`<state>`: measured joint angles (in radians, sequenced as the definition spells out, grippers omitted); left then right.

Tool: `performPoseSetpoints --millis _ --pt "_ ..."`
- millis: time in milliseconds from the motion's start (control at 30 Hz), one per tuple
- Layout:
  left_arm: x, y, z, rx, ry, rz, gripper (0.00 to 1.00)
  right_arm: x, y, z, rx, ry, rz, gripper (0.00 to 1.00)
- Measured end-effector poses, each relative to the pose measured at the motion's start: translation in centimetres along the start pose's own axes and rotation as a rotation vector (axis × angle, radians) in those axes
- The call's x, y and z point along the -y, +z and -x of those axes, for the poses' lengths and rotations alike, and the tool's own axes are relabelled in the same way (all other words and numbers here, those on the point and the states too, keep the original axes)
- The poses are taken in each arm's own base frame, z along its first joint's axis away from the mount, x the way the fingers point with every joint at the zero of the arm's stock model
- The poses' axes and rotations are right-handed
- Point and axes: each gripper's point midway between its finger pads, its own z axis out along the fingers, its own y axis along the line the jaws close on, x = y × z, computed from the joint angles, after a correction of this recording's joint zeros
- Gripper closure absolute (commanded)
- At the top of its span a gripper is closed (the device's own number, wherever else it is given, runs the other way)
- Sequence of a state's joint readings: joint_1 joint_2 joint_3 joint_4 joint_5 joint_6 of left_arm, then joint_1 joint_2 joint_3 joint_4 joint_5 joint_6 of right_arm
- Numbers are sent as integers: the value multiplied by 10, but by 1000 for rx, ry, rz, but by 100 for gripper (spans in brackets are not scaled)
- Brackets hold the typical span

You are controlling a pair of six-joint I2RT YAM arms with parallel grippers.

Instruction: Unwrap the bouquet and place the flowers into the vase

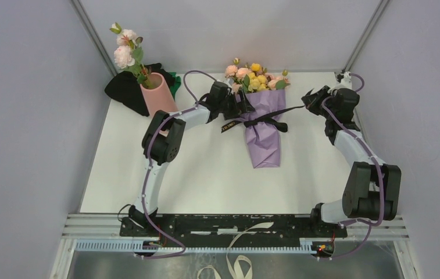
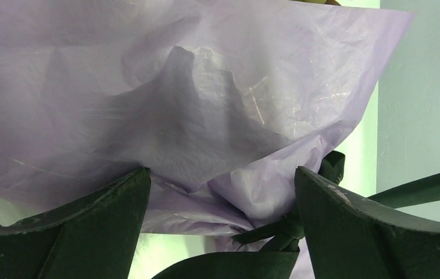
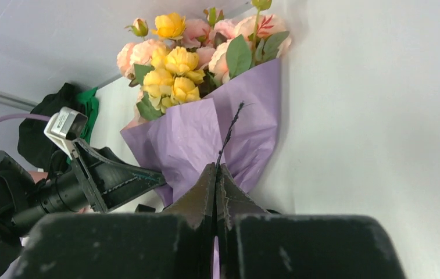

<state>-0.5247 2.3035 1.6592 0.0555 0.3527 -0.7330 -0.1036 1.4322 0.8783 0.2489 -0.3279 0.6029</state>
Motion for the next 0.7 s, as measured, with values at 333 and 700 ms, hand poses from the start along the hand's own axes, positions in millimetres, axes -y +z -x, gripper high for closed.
performPoseSetpoints --millis 333,700 --pt "-11 -24 -7 -17 140 144 0 -1 -5 -2 -16 3 35 100" --pt "-27 -87 18 44 438 371 0 -3 -5 -3 -24 -13 50 100"
